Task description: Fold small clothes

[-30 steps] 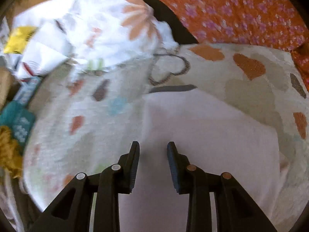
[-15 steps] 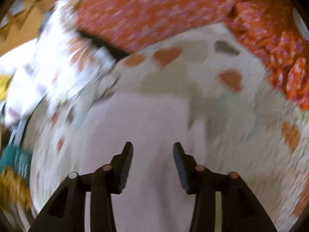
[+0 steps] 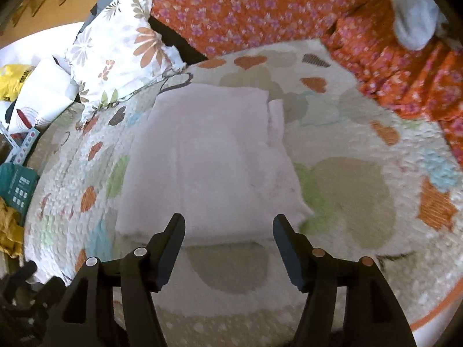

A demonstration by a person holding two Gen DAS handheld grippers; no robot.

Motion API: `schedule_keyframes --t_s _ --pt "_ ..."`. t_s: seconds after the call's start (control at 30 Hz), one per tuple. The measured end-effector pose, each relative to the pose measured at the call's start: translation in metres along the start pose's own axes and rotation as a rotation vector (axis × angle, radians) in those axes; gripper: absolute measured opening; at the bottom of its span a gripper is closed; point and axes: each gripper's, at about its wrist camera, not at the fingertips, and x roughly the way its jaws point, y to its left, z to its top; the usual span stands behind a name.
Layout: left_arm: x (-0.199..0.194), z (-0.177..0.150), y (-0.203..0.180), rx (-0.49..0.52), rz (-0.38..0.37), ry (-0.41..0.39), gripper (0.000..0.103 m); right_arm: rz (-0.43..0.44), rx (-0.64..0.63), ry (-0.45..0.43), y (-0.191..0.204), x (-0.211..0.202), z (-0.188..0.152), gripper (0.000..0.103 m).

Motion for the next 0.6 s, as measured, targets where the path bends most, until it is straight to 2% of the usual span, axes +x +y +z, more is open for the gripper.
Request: schedule_keyframes --t_s 0.37,0.6 --pt "-0.003 -0.011 -0.016 0.030 -0.023 0.028 0.103 -0.054 0.021 0.022 -0.015 -0.007 -0.034 0.071" --pt "0.005 -0.017 -0.023 0.035 -0.047 0.073 0.103 -0.076 -0.004 0.005 -0.011 -0.008 -0.039 0.074"
